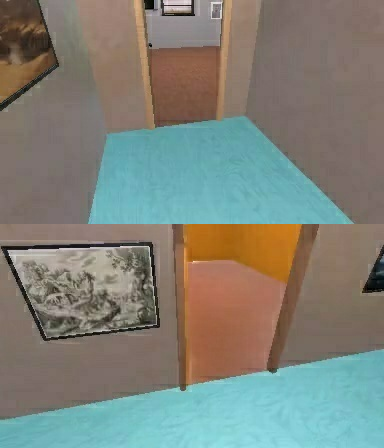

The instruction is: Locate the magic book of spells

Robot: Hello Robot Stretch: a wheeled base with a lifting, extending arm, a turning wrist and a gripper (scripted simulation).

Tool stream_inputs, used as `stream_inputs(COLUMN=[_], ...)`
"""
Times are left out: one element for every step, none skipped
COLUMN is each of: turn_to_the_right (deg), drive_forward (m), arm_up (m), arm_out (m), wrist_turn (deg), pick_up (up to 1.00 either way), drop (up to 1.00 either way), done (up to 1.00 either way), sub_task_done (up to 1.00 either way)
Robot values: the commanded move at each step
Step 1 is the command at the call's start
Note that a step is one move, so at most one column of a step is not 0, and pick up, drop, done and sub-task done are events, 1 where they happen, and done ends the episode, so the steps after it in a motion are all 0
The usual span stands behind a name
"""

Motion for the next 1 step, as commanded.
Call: stream_inputs(turn_to_the_right=[0.0], drive_forward=[1.0], arm_up=[0.0], arm_out=[0.0], wrist_turn=[0.0], pick_up=[0.0], drop=[0.0], done=[0.0], sub_task_done=[0.0])
